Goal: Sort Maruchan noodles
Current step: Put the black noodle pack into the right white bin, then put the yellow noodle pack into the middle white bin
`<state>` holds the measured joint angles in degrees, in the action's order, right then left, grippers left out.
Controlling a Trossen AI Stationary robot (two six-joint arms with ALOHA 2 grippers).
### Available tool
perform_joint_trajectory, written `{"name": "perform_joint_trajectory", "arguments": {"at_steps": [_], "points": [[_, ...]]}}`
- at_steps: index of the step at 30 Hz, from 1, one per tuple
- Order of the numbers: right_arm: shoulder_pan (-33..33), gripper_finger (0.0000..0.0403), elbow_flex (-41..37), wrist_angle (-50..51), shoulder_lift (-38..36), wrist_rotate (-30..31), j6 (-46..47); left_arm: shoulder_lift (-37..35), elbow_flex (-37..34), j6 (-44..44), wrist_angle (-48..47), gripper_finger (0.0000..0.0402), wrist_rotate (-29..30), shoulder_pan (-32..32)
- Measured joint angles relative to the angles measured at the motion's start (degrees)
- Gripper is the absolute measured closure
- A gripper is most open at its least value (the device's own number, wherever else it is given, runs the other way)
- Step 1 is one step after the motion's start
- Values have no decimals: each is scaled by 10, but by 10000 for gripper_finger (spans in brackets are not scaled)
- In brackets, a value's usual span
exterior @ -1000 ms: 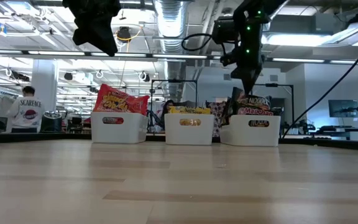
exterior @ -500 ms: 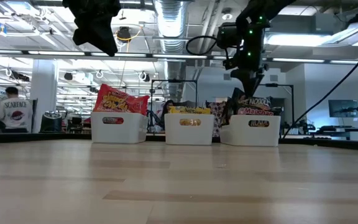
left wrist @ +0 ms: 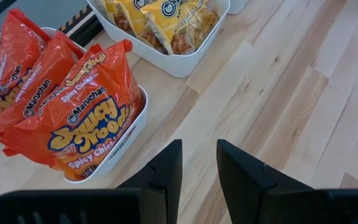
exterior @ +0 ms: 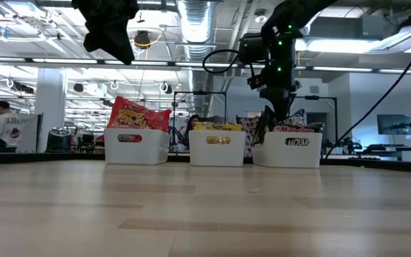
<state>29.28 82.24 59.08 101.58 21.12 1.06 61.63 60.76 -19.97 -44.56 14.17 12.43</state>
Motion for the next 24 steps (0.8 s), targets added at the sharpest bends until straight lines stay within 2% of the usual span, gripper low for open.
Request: {"name": "perform_joint_trajectory", "arguments": {"at_steps": [7, 16, 24], "points": [[5, 290, 15, 25, -7, 0, 5, 0, 0, 0, -1, 315, 0, 0], [0, 290, 91, 97, -8, -1, 6, 0, 0, -24, -3, 315, 0, 0], [-1, 290, 170, 175, -8, -1, 6, 0, 0, -59, -60, 315, -21, 0]]}}
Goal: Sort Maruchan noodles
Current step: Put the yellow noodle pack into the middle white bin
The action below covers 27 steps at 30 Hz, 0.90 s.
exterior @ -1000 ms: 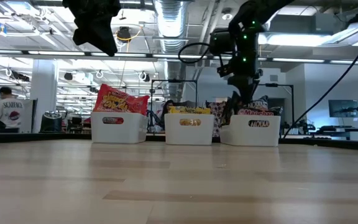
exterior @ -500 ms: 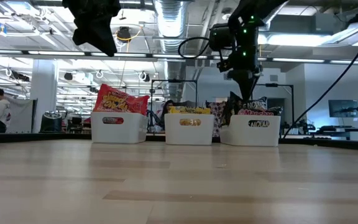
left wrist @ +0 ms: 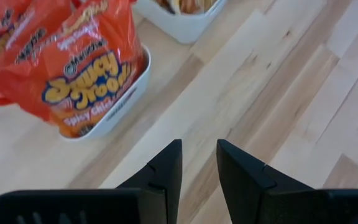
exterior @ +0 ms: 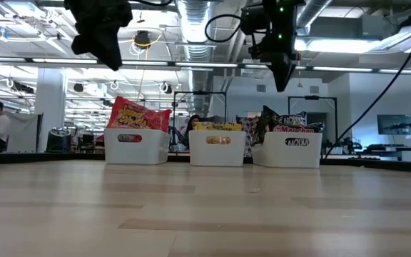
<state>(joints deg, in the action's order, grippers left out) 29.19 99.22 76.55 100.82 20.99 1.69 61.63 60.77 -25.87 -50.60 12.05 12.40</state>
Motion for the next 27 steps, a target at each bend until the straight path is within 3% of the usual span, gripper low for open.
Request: {"name": "perform_joint_trajectory", "arguments": {"at_steps": [9, 14, 17, 27], "points": [[0, 290, 23, 17, 0, 0, 0, 0, 0, -43, -31, 273, -18, 0], [0, 290, 23, 35, 0, 0, -2, 0, 0, -130, -60, 256, -124, -8], [0, 290, 23, 43, 0, 0, -2, 0, 0, -154, -74, 256, -165, -37], [-17, 290, 23, 77, 0, -1, 65, 0, 0, -250, -159, 255, -186, -187]]}}
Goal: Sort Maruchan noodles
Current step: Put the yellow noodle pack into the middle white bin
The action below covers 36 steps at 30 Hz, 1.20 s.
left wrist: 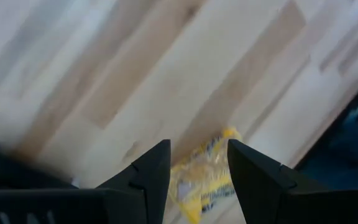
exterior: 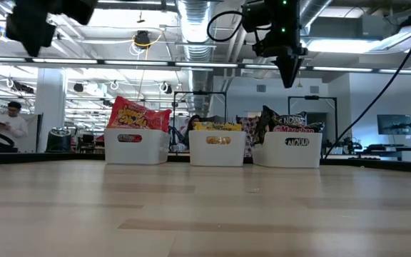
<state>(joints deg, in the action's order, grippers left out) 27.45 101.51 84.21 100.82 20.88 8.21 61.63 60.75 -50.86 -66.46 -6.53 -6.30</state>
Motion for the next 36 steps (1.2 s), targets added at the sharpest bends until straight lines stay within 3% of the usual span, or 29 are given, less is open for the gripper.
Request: {"name": "perform_joint_trajectory", "arguments": {"at_steps": [6, 17, 24, 27, 36], "points": [[-40, 290, 0, 47, 0, 0, 61, 0, 0, -10, 0, 255, -9, -96], [-146, 290, 0, 58, 0, -25, 133, 4, -5, -135, 6, 255, -15, -255], [-209, 290, 0, 58, 0, -32, 169, 4, -36, -200, 20, 251, -68, -318], [-233, 290, 0, 58, 0, -33, 194, 4, -59, -248, 58, 242, -76, -336], [-288, 290, 0, 58, 0, -45, 220, 4, -135, -454, 223, 235, -12, -381]]}}
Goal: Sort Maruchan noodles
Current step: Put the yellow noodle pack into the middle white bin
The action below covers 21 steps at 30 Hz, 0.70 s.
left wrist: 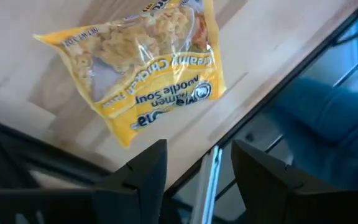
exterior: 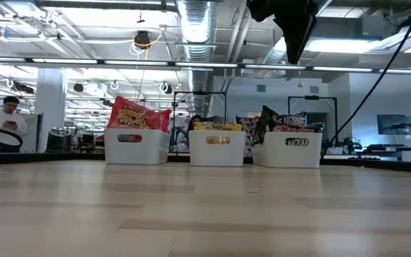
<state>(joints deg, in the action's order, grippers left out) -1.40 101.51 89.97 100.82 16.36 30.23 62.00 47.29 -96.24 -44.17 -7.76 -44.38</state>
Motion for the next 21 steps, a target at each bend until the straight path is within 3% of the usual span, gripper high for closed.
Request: {"name": "perform_joint_trajectory", "arguments": {"at_steps": [7, 13, 21], "points": [[-18, 290, 0, -1, 0, 0, 40, 0, -62, -94, 16, 246, 53, -16], [-30, 290, 0, -2, 0, 0, 54, 0, -107, -139, 38, 246, 54, -16], [-37, 290, 0, -5, 0, 0, 60, 0, -172, -157, 137, 247, 54, -3]]}}
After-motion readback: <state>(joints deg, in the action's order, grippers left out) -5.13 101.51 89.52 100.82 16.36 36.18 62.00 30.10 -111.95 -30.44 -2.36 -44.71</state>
